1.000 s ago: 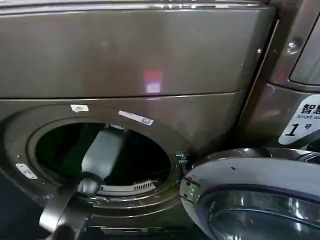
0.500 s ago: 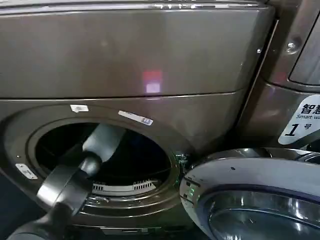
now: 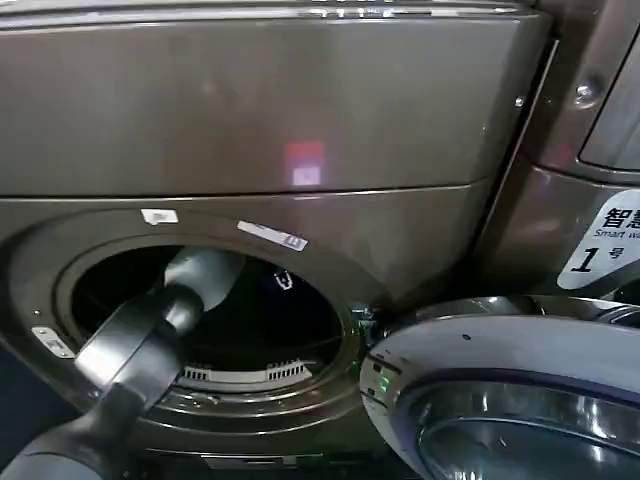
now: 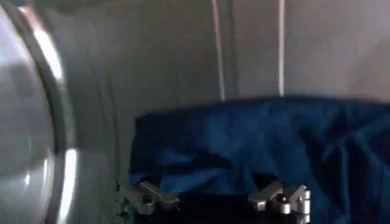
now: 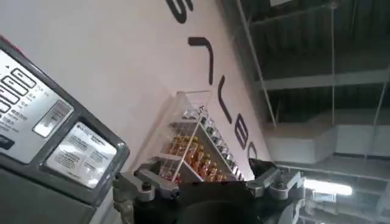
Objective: Grasp the clothes from the dryer.
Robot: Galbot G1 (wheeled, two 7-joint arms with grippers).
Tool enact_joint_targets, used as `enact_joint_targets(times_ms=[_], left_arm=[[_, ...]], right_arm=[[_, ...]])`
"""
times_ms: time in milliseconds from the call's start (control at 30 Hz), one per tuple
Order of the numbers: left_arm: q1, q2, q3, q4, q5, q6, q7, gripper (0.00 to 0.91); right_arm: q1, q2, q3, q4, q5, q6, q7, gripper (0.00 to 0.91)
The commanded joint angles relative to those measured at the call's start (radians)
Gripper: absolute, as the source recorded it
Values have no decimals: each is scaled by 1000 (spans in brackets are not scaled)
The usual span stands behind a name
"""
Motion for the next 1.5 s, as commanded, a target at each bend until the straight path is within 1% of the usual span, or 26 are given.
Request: enact_joint_targets(times_ms=[33,467,500,533,567,600,633,667,700,733,900,933,967,1267,1433,1500], left_arm=[[-10,-2,48,23,42,-20,44,907],[21,-4,47,45,27,-32,45,907],[22,-4,47,49,26,-33,43,853],[23,-4,47,52,27,-34,43,762],[24,-5,48,53,26,-34,44,637],[25,-5,47,54,26,-34,44,592],[25,-6,47,54,24,-35,45,501],[25,-6,47,54,25,-35,46,341],[24,-6,47,54,25,-35,46,228],[23,-6,47,54,25,-36,46,182],[21,-6,48,57,28,-41,50,114],[21,-6,48,57,28,-42,51,80],[21,-6,49,57,28,-43,51,0],[19,-7,49,61,27,-50,52,0],[25,-7,28,61,-2,-44,11,0],[28,-4,12,63,-26,-34,-35,0]], right_arm=[[-1,0,0,2,0,-1,0,907],[-1,-2,0,2,0,1,-4,907],[0,-2,-1,1,0,1,-4,907],[1,-1,-1,2,0,1,-4,907],[2,-1,-2,2,0,1,-4,907],[3,-1,-3,2,0,1,-4,907],[3,-1,-3,2,0,1,-4,907],[4,-1,-3,1,0,1,-4,907],[4,-1,-2,1,0,1,-4,907],[4,0,-2,0,0,2,-4,907],[5,0,-1,0,0,2,-4,907],[5,0,-1,0,0,2,-4,907],[5,1,-2,0,0,3,-4,907],[6,1,1,-1,1,2,-4,907],[2,2,9,-2,3,3,-4,907],[2,4,8,0,4,3,-5,907]])
